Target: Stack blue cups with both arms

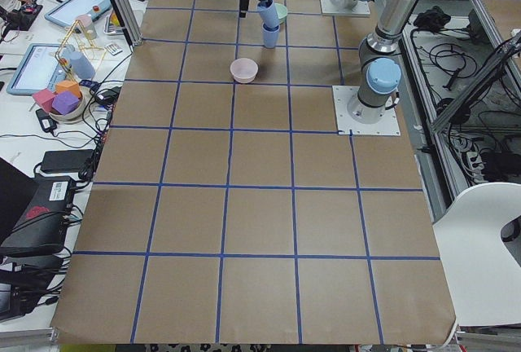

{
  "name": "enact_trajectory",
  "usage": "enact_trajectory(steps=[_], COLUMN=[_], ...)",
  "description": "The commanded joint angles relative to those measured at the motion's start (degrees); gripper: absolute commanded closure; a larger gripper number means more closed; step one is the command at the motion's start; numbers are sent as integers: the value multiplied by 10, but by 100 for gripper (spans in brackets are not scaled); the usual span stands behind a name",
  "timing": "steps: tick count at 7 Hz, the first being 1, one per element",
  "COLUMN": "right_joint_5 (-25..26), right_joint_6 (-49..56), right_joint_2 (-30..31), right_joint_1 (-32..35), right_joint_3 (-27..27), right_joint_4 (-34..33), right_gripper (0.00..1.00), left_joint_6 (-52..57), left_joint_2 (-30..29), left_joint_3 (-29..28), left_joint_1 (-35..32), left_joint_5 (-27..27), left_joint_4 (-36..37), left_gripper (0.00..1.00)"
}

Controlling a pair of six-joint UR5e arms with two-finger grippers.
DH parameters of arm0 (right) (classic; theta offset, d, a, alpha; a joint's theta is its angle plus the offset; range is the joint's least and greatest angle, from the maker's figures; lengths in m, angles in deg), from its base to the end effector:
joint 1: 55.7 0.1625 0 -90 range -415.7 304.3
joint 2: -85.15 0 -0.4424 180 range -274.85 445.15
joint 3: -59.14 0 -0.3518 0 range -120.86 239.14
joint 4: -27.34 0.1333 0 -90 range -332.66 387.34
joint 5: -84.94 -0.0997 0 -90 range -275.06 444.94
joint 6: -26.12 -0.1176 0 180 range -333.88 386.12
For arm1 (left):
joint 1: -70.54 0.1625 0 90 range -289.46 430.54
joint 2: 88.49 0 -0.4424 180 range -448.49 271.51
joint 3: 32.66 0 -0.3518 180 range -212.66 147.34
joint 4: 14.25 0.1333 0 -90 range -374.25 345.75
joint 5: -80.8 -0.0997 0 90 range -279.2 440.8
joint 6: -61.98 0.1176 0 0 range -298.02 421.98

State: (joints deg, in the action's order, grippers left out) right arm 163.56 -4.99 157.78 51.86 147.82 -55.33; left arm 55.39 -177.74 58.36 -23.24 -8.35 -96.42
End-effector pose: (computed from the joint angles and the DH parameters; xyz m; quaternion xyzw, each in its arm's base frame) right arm 0.3049 -0.4447 0.3421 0.1349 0.9653 0.2237 0.0054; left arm -0.1651 -0.4504 0.4998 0.0240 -0.9975 0.0650 0.0133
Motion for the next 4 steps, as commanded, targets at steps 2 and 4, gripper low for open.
enact_trajectory(steps=[2, 4], right_joint_5=[0, 1], right_joint_6=[0, -3], right_joint_2=[1, 4], right_joint_1=[-1, -1], right_joint_3=[14, 14], right_joint_4=[-20, -18], right_gripper=[71, 19], left_joint_6=[0, 0], left_joint_2=[0, 1], left_joint_3=[0, 0], left_joint_1=[0, 0], left_joint_5=[0, -1], left_joint_4=[0, 0], left_gripper=[0, 0])
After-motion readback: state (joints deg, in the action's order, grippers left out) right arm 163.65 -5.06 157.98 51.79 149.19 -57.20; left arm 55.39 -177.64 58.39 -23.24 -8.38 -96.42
